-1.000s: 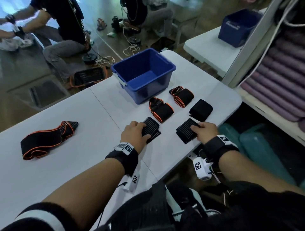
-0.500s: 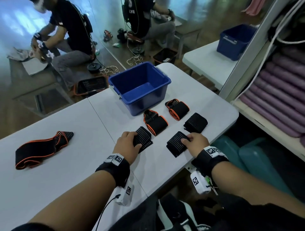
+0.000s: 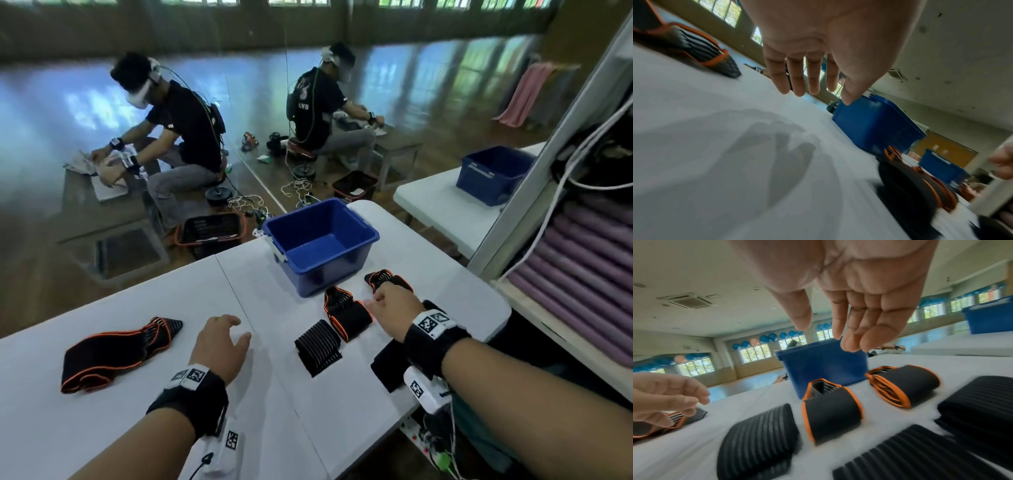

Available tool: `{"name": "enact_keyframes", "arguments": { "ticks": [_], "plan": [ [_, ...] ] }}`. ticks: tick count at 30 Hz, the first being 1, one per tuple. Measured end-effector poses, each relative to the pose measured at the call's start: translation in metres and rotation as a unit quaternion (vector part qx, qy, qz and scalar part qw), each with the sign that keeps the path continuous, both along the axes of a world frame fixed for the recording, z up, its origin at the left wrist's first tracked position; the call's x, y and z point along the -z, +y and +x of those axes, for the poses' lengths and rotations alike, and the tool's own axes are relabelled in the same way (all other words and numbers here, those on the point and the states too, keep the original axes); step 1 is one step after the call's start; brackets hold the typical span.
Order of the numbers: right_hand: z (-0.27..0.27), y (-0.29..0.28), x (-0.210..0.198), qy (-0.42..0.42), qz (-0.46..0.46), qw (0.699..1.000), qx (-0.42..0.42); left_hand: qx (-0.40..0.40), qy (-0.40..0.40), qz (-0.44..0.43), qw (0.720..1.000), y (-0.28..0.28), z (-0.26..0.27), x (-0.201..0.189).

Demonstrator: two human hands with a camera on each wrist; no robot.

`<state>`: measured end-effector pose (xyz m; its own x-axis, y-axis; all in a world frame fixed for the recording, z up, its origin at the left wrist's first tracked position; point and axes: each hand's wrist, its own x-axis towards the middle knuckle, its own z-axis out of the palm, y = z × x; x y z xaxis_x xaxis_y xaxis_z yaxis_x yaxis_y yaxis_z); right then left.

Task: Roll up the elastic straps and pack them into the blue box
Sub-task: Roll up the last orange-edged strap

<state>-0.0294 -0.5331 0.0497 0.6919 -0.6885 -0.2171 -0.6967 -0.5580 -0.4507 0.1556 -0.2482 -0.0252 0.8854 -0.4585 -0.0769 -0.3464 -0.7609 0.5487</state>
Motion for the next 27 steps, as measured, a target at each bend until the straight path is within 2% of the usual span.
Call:
{"name": "enact_keyframes", "arguments": {
  "ticks": [3, 6, 9, 12, 20, 27],
  "plan": [
    [0.041, 0.034, -0.012, 0.012, 0.011, 0.999, -0.044, -0.037, -0.029, 0.018, 0.999, 0.041, 0.035, -0.006],
    [0.078, 0.074, -0.014, 0.028, 0.024, 0.995, -0.09, -0.091, -0.053, 0.097, 0.99, 0.085, 0.065, -0.016],
    [0.112, 0.114, -0.006, 0.041, 0.032, 0.99, -0.13, -0.113, -0.031, 0.183, 0.976, 0.129, 0.086, -0.016],
    [0.138, 0.155, 0.002, 0.066, 0.027, 0.982, -0.176, -0.098, 0.003, 0.207, 0.973, 0.166, 0.097, -0.005],
    [0.185, 0.24, 0.027, 0.122, 0.029, 0.963, -0.237, -0.059, 0.003, 0.152, 0.987, 0.207, 0.086, 0.01],
    [0.202, 0.282, 0.058, 0.11, 0.065, 0.963, -0.239, -0.007, 0.005, 0.117, 0.993, 0.223, 0.067, 0.02]
  ]
}}
